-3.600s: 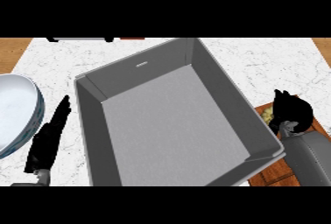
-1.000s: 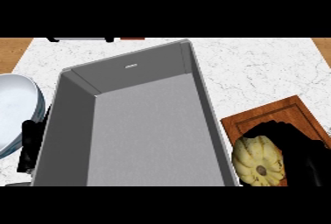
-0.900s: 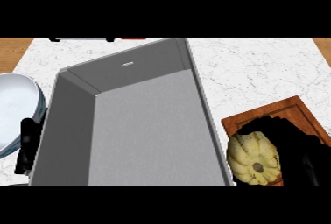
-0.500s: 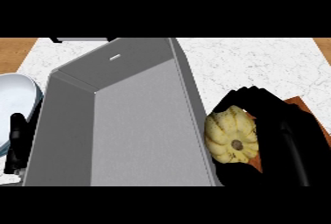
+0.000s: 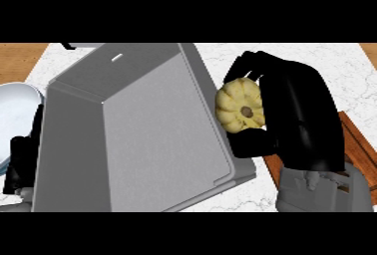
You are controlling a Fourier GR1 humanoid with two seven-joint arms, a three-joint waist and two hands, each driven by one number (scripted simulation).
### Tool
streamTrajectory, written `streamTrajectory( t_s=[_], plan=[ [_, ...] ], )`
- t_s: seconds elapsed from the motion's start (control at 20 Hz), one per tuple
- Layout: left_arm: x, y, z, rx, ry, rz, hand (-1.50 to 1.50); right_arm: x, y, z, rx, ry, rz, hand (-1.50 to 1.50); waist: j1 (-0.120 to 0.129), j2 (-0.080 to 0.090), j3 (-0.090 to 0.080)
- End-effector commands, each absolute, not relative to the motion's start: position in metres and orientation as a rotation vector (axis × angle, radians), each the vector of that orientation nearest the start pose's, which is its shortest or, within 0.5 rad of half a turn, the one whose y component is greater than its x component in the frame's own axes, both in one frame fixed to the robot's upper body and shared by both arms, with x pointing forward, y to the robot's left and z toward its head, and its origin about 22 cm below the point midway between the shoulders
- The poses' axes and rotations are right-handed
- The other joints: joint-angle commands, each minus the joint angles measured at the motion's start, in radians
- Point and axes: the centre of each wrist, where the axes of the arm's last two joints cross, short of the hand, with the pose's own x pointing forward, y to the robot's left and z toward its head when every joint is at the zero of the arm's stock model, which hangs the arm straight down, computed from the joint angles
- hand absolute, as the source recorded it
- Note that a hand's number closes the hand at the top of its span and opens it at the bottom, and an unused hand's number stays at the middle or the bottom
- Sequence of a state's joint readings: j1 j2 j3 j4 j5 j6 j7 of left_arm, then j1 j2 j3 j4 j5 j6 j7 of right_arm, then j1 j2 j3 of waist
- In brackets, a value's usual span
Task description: Pick the squash from the cutting board and place it in the cardboard box
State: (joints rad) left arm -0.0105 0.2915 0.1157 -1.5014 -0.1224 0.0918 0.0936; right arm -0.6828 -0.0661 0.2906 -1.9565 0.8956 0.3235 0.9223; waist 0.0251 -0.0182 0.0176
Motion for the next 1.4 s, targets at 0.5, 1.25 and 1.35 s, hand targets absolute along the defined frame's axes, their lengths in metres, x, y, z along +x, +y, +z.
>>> streamTrajectory(
  t_s=[0.5, 1.25, 1.35],
  plan=[
    [0.253, 0.295, 0.017, 0.342, -1.479, -0.226, 0.00, 0.319, -0.072, 0.160, -0.822, -1.340, 0.724, -1.50, 0.035, 0.035, -0.017],
    [0.254, 0.285, 0.008, 0.370, -1.458, -0.215, 0.00, 0.344, -0.067, 0.148, -0.582, -1.685, 0.039, -1.50, -0.003, 0.023, -0.017],
    [0.239, 0.286, 0.002, 0.377, -1.454, -0.209, 0.00, 0.358, -0.101, 0.157, -0.559, -1.716, -0.063, -1.50, -0.008, 0.023, -0.016]
  ],
)
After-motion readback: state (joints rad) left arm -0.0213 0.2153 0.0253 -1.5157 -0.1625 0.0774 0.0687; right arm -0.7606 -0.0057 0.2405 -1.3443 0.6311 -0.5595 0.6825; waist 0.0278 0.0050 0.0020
